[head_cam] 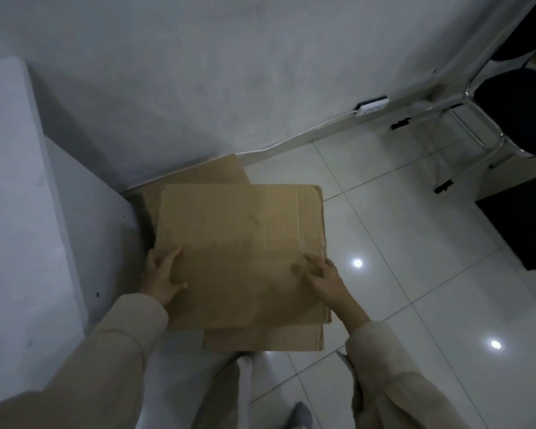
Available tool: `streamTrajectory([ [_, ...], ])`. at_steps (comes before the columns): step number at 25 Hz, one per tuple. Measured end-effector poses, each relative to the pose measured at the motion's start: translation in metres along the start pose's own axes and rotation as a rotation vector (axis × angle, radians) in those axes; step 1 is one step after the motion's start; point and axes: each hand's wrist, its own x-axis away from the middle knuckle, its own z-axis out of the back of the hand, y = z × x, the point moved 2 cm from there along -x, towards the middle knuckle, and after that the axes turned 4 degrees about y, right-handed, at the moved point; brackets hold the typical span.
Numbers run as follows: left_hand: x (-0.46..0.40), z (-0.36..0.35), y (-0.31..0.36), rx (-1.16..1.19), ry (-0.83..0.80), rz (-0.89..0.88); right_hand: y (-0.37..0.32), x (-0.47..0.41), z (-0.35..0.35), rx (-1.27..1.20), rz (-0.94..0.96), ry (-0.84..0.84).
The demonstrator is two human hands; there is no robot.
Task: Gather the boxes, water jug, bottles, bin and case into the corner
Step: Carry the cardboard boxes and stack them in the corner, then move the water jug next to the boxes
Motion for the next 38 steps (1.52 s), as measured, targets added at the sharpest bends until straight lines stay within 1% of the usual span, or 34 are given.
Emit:
streamTrajectory([
  [2,0.002,-0.010,0.004,-0.050,0.033,0.045,0.003,-0.009,-0.005,0.126,-0.002,-0.020],
  [5,0.012,-0.016,0.022,-0.096,0.088,0.102,0.004,-0.006,0.003,0.049,-0.015,-0.033],
  [7,0.021,-0.021,0.034,-0.151,0.063,0.113,0.006,0.007,0.013,-0.010,-0.045,-0.070],
  [8,0.026,-0.024,0.042,-0.184,0.038,0.093,0.008,0.015,0.019,-0.042,-0.071,-0.094],
  [10,0.036,-0.033,0.062,-0.233,-0.028,-0.011,0.011,0.036,0.032,-0.107,-0.130,-0.127],
  [13,0.052,-0.049,0.110,-0.270,-0.122,-0.186,0.026,0.074,0.061,-0.183,-0.169,-0.086],
  [17,0.087,-0.081,0.192,-0.338,-0.190,-0.397,0.074,0.136,0.112,-0.324,-0.202,0.116],
  [19,0.119,-0.106,0.236,-0.361,-0.252,-0.535,0.111,0.177,0.139,-0.411,-0.229,0.266],
  [21,0.155,-0.140,0.273,-0.333,-0.344,-0.680,0.153,0.224,0.159,-0.503,-0.261,0.426],
  [24,0.225,-0.192,0.314,-0.377,-0.457,-0.895,0.216,0.297,0.174,-0.615,-0.320,0.657],
  [27,0.306,-0.245,0.335,-0.388,-0.585,-1.064,0.273,0.370,0.177,-0.683,-0.362,0.866],
  [29,0.360,-0.277,0.341,-0.396,-0.663,-1.177,0.306,0.413,0.176,-0.737,-0.389,0.964],
  [32,0.435,-0.326,0.341,-0.426,-0.803,-1.299,0.352,0.474,0.173,-0.793,-0.427,1.103],
  [34,0.479,-0.353,0.343,-0.424,-0.891,-1.365,0.382,0.508,0.173,-0.812,-0.459,1.189],
  [36,0.515,-0.379,0.345,-0.430,-0.968,-1.395,0.411,0.538,0.176,-0.814,-0.495,1.280],
  [38,0.539,-0.400,0.349,-0.440,-1.005,-1.412,0.438,0.559,0.181,-0.828,-0.522,1.360],
])
